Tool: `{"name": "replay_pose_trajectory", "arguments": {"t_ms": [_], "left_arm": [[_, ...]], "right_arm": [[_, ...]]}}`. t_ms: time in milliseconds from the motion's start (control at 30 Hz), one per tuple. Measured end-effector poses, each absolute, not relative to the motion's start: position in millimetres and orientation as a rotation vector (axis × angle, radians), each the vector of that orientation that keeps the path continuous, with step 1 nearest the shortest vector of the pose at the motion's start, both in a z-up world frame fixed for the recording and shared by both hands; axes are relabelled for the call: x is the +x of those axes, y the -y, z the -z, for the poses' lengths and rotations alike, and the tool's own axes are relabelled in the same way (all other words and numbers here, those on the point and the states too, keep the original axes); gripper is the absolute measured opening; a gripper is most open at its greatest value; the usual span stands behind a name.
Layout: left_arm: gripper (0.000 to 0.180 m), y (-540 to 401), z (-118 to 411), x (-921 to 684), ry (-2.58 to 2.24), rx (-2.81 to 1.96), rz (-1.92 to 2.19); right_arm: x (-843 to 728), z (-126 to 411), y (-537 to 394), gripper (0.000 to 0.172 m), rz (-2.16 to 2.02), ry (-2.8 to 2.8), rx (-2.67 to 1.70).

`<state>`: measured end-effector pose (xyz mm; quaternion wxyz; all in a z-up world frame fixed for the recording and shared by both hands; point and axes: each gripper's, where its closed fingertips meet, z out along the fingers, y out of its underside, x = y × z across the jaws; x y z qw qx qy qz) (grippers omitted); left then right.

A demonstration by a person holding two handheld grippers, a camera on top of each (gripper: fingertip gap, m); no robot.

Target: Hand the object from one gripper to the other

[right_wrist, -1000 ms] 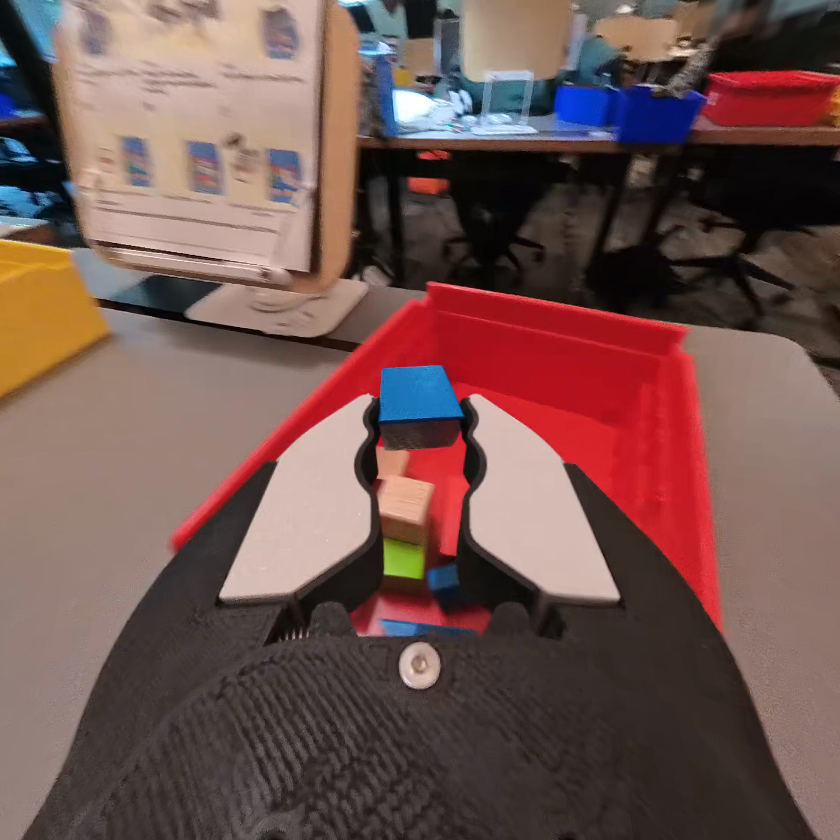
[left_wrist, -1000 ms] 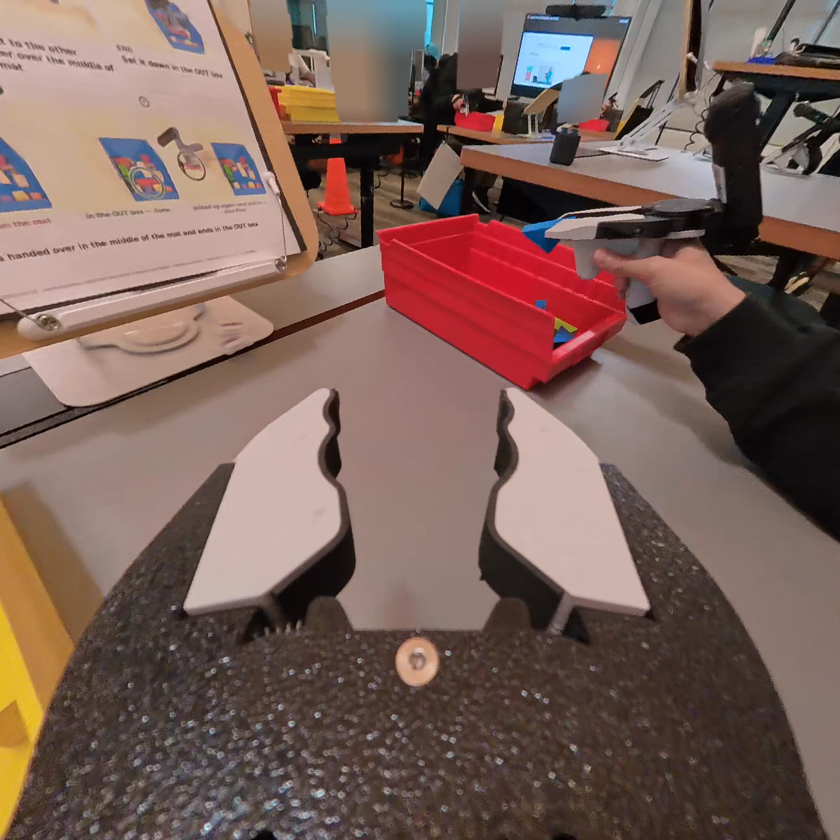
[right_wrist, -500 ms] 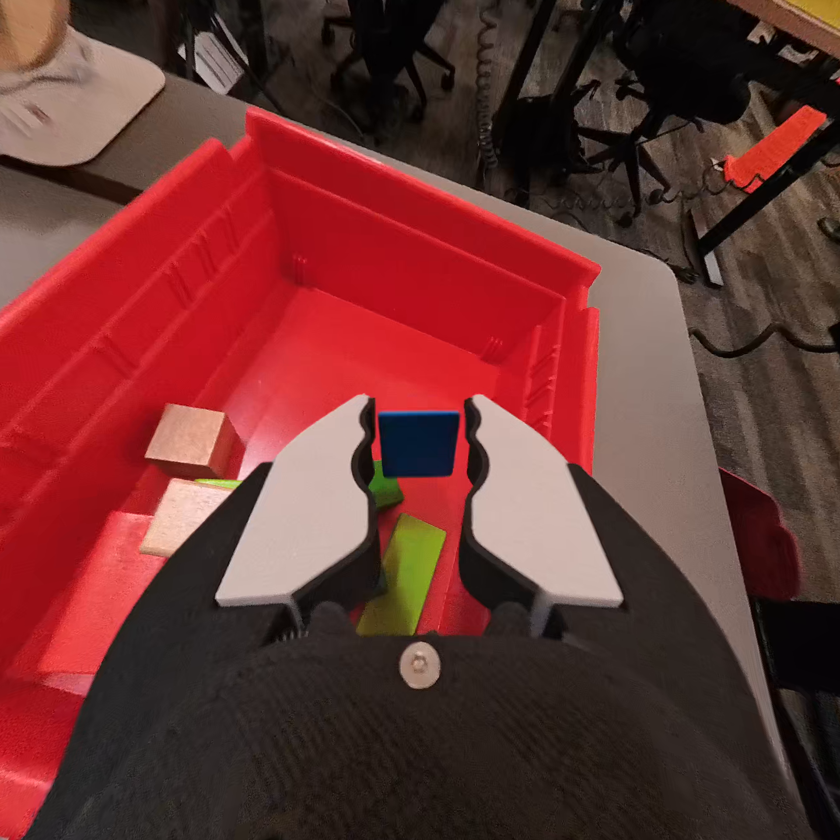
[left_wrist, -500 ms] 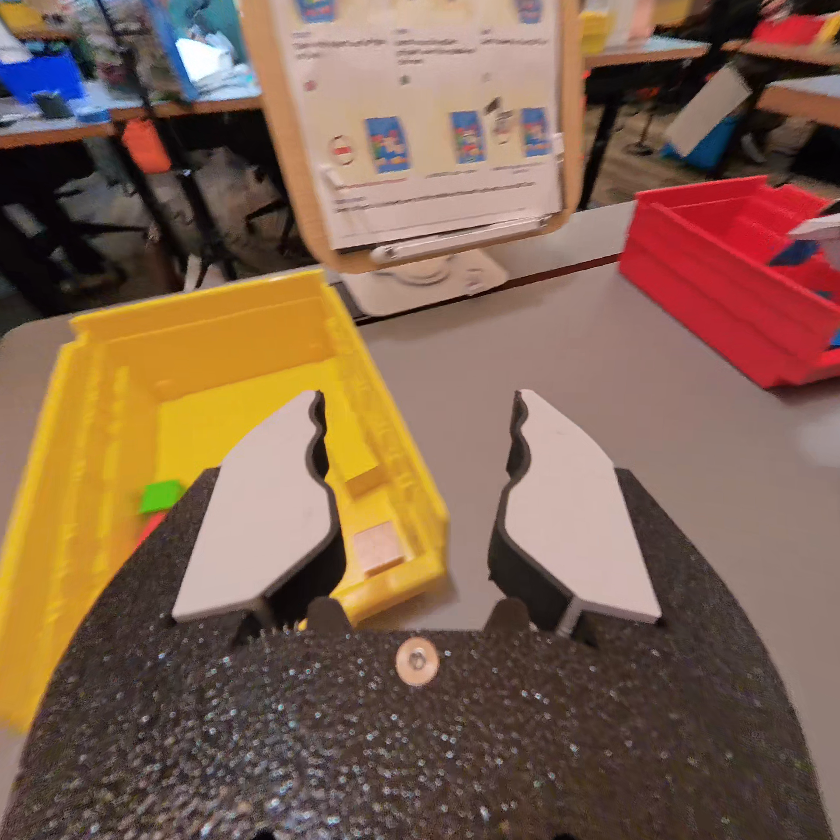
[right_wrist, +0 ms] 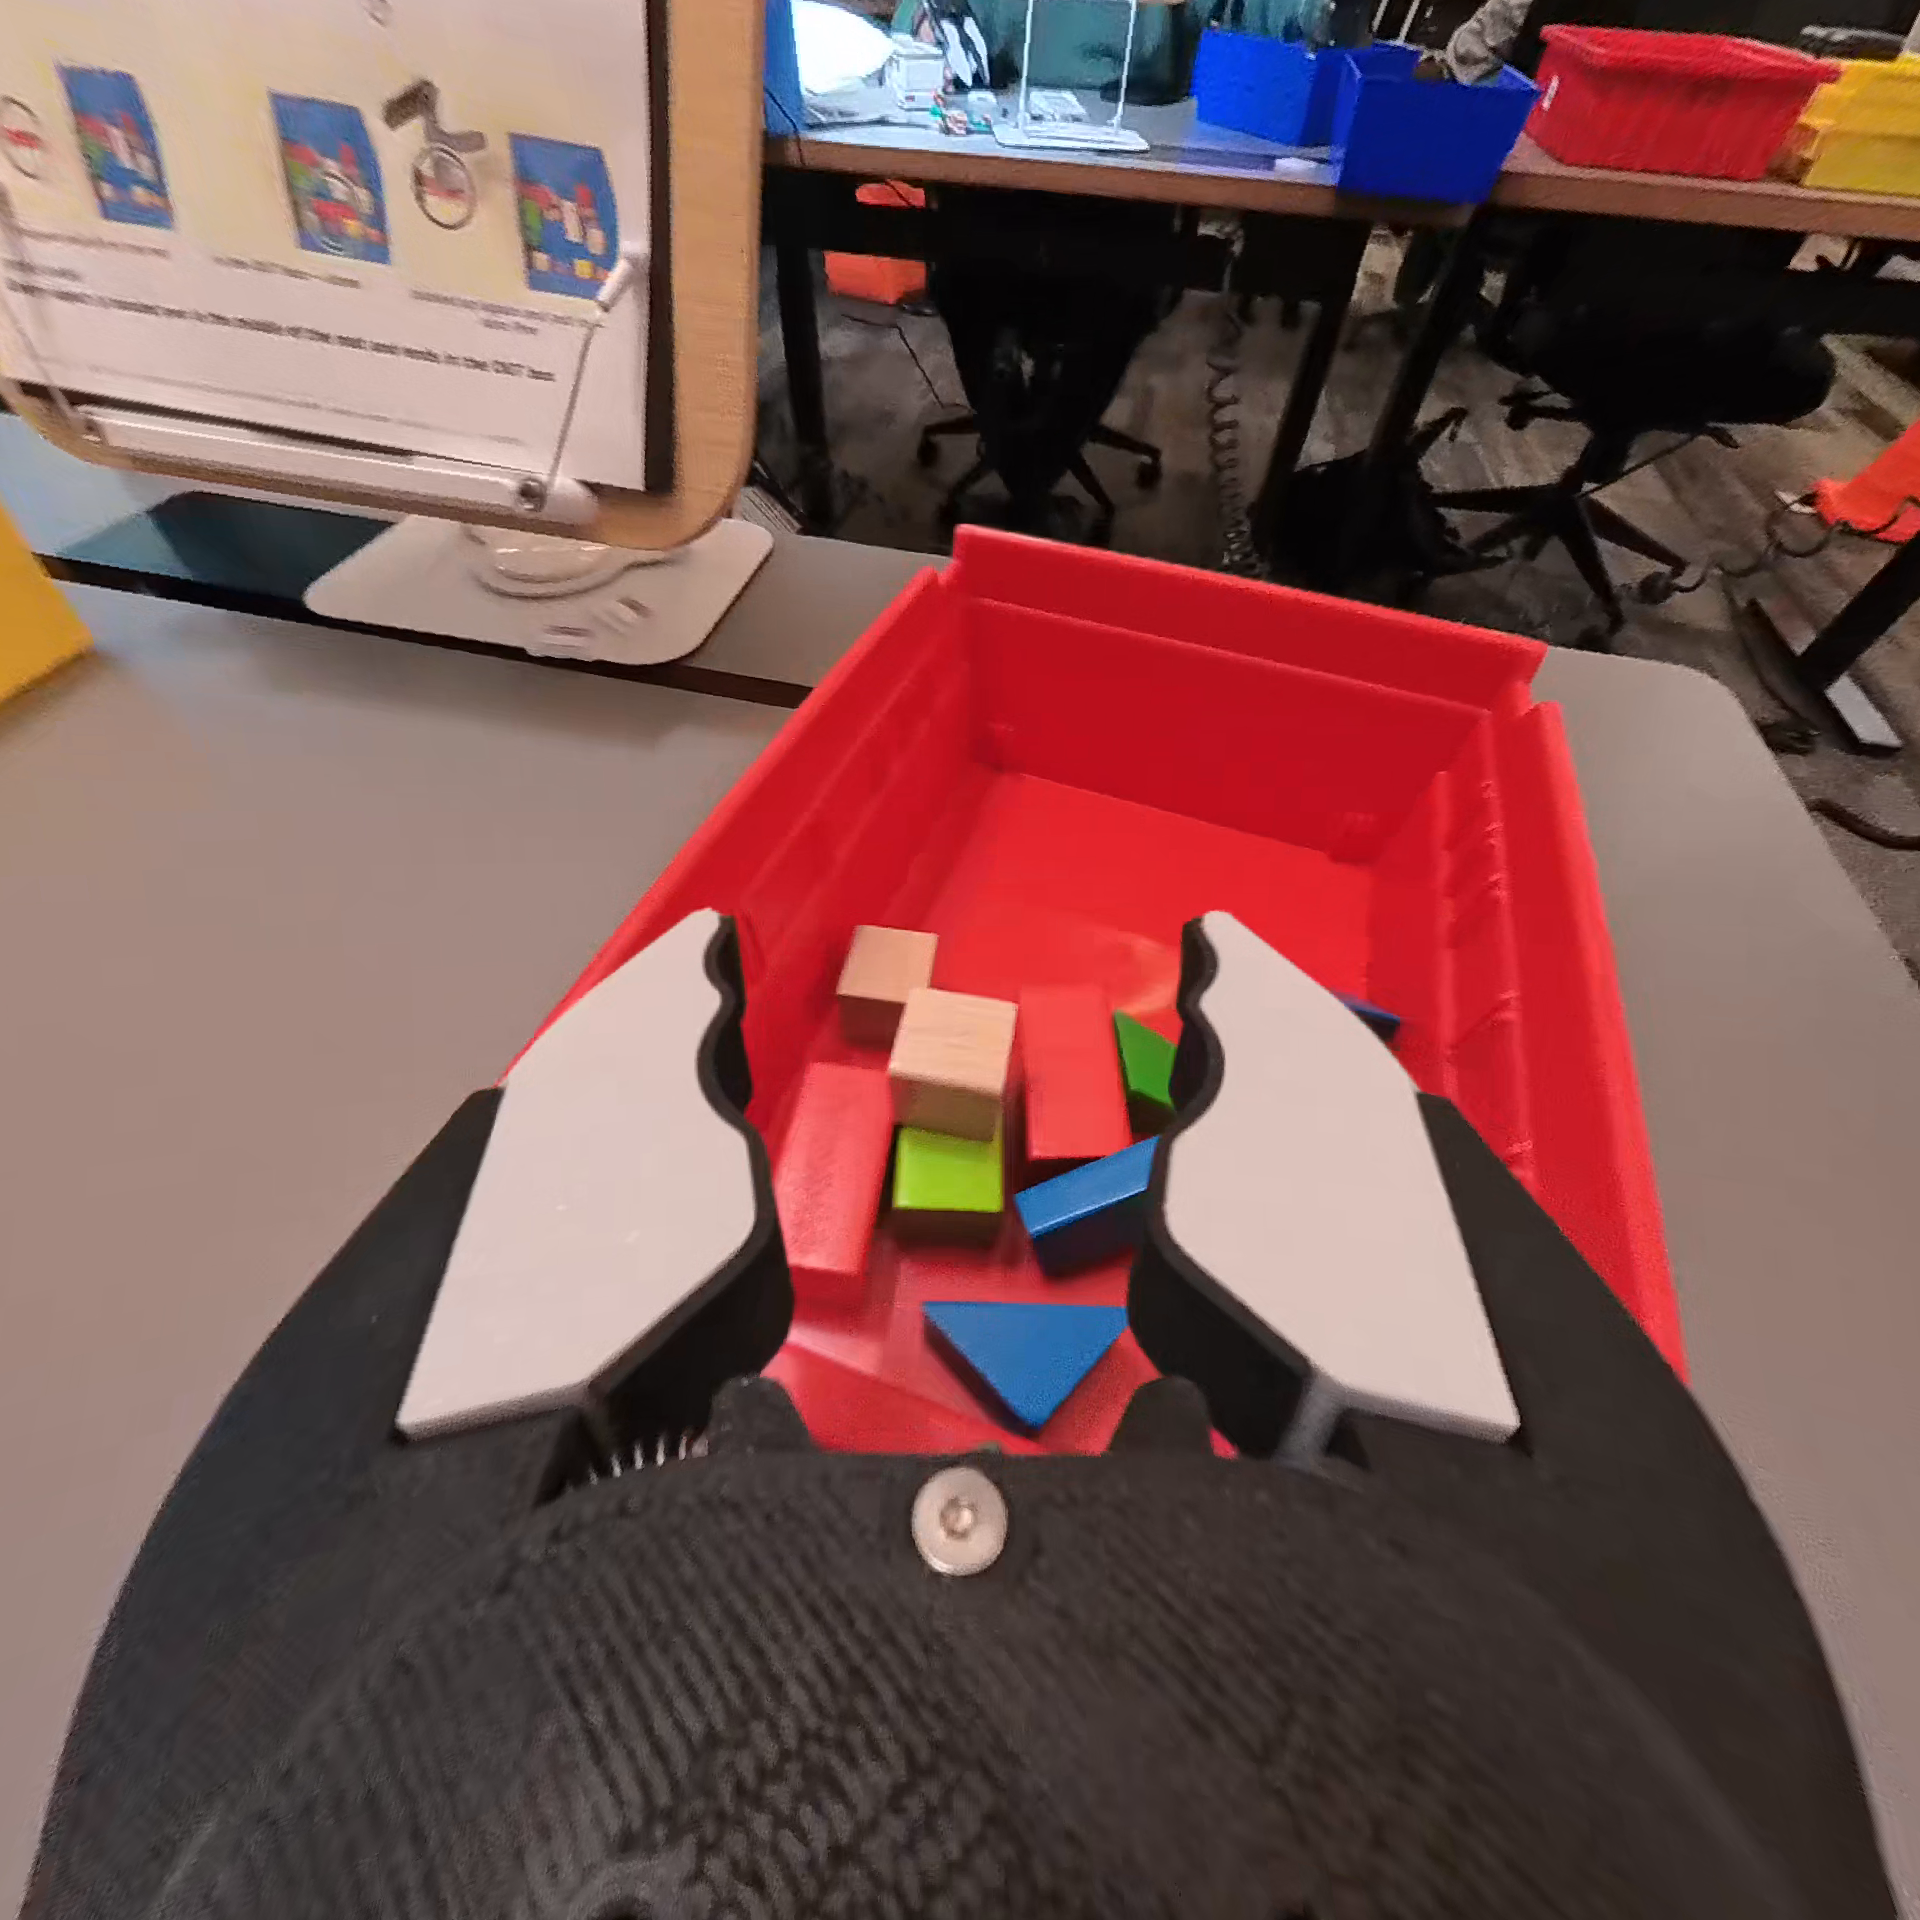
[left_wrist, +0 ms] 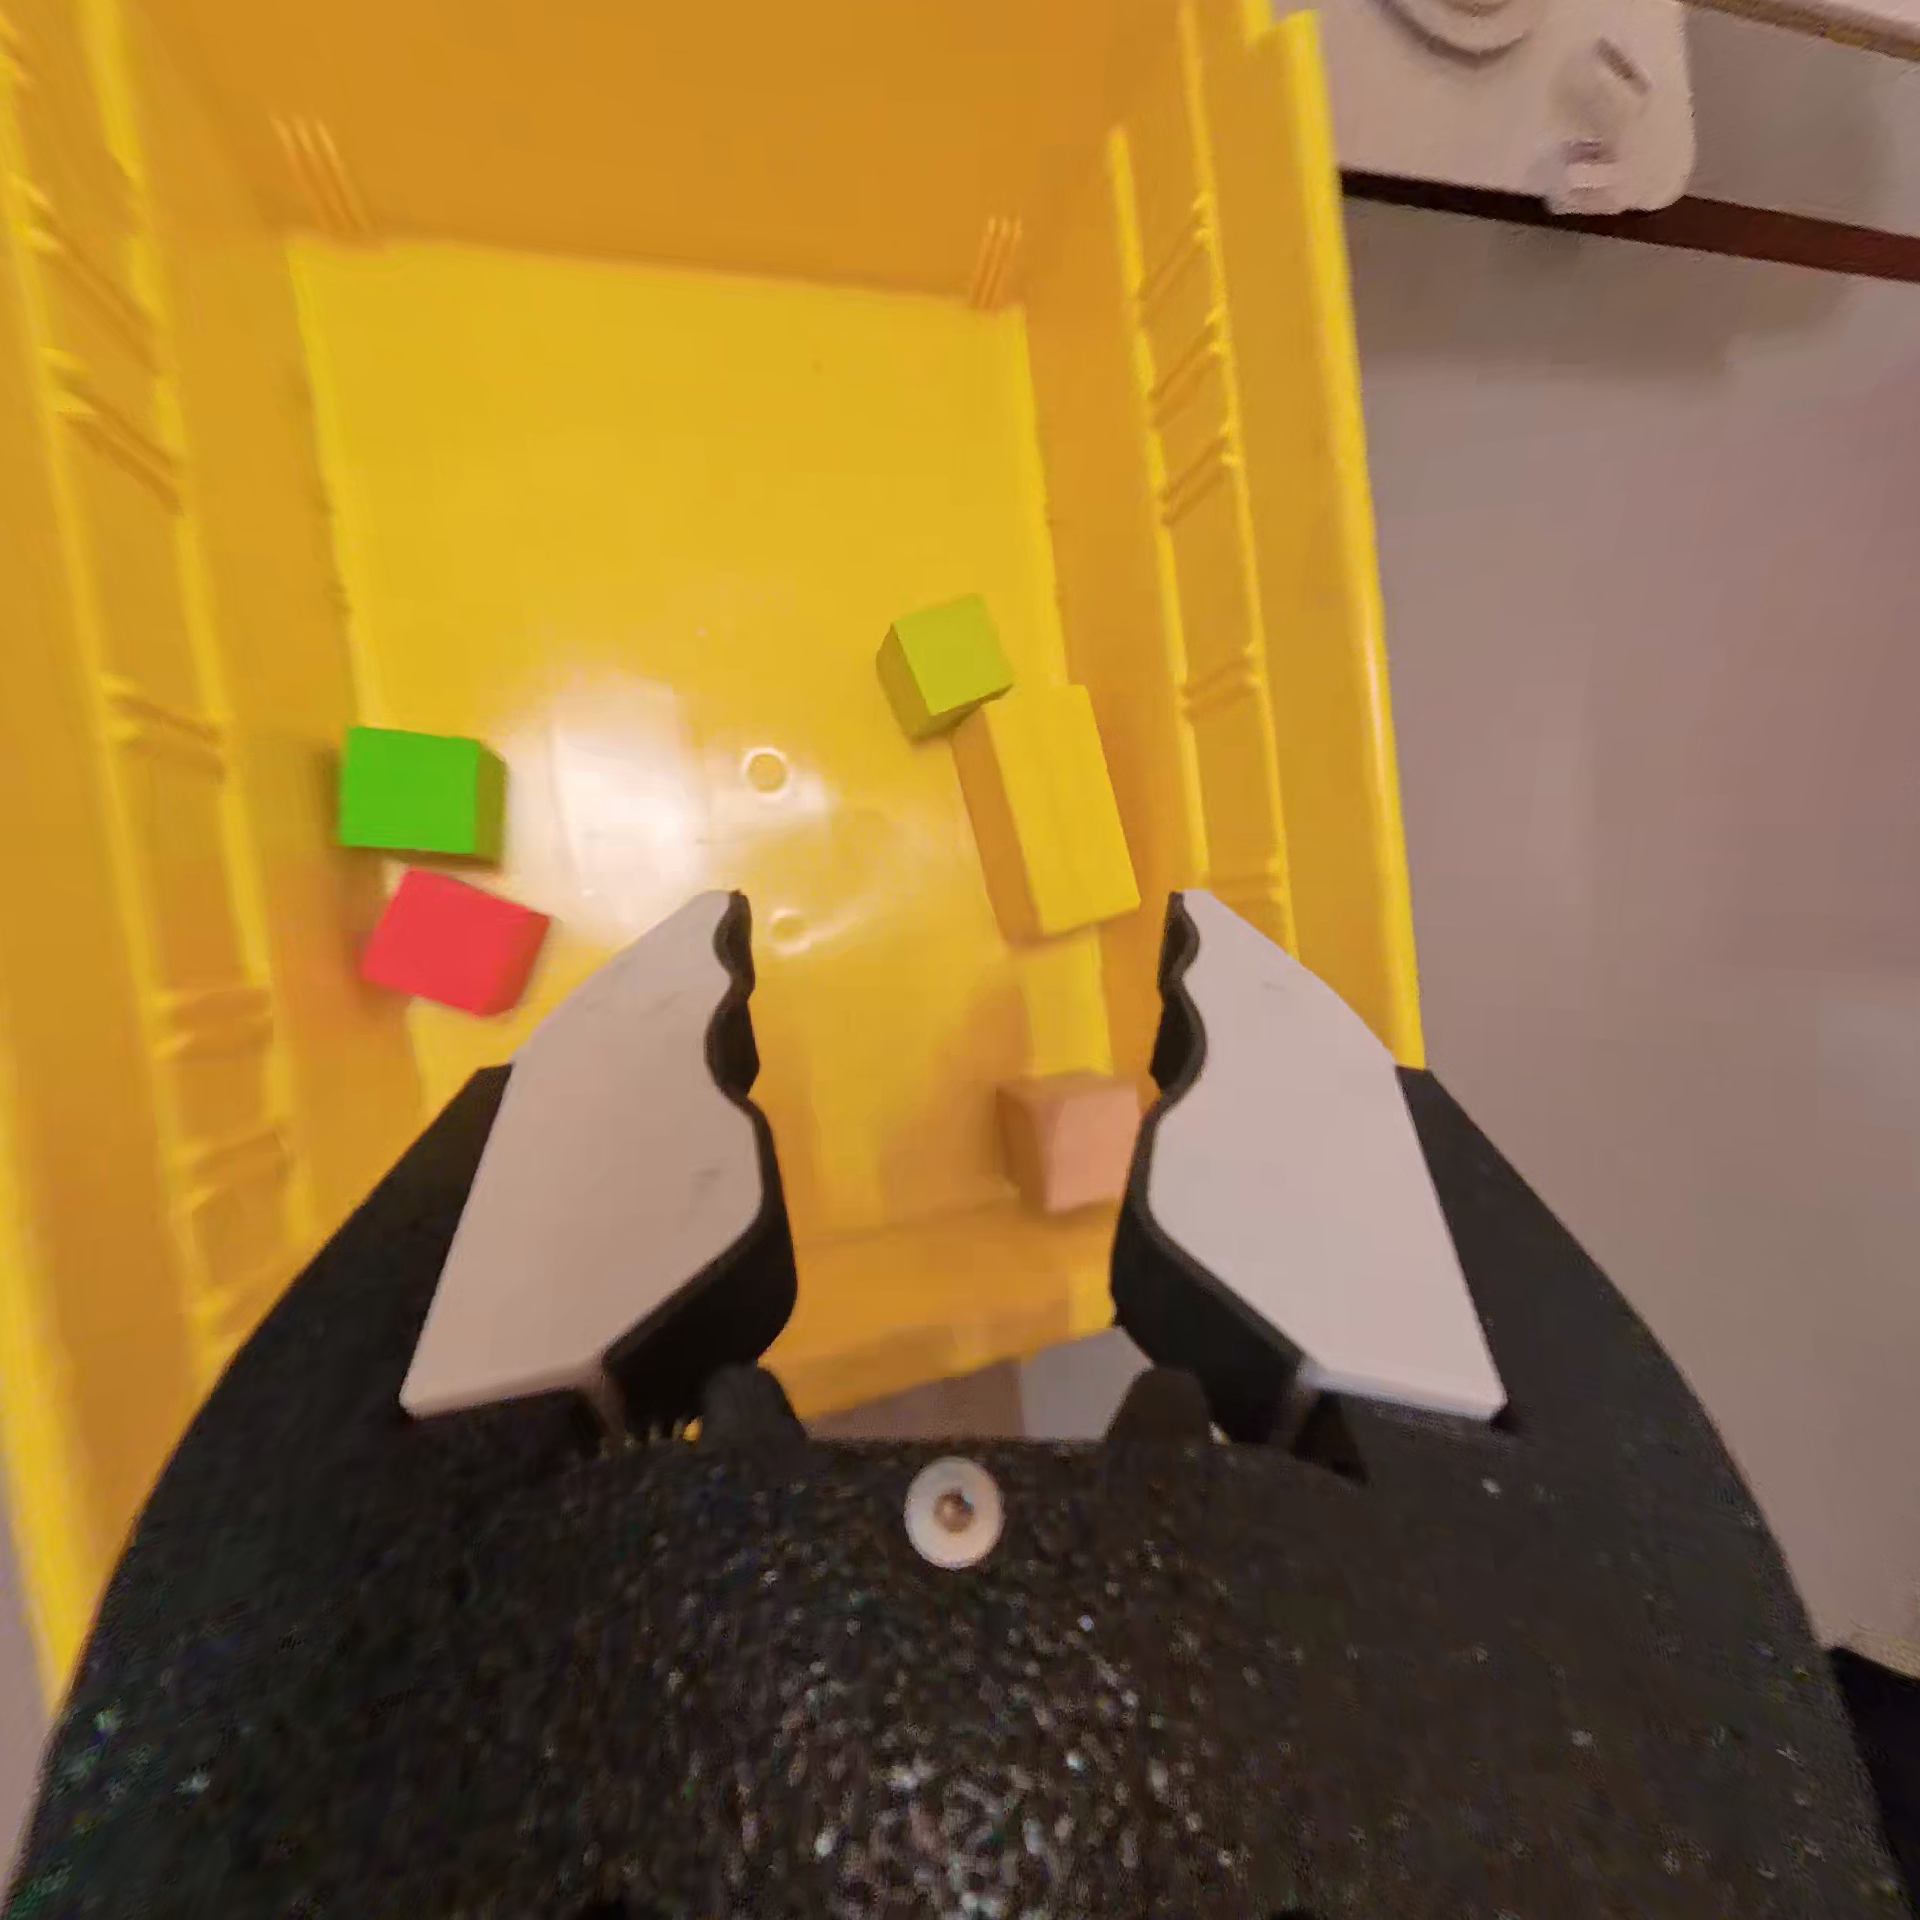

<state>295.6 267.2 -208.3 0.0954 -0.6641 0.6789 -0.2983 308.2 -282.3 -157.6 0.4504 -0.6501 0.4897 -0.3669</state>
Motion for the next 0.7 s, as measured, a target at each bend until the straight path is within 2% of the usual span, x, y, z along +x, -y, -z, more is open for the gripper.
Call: {"name": "replay_pose_trajectory", "arguments": {"t_ms": [233,300,633,700], "left_arm": [[0.064,-249.4,255.0,343.9,-2.020,-2.351,0.750],[0.054,-251.2,264.0,352.9,-1.998,-2.382,0.679],[0.044,-245.9,288.7,357.0,-1.997,-2.419,0.473],[0.031,-243.3,287.8,359.7,-1.979,-2.426,0.522]], "right_arm": [[290.7,163.5,262.2,0.079,0.863,-1.183,-1.601],[289.9,165.6,257.8,0.079,0.842,-1.169,-1.622],[293.0,166.9,255.5,0.079,0.769,-1.150,-1.601],[292.8,164.9,253.3,0.077,0.745,-1.142,-1.580]]}}
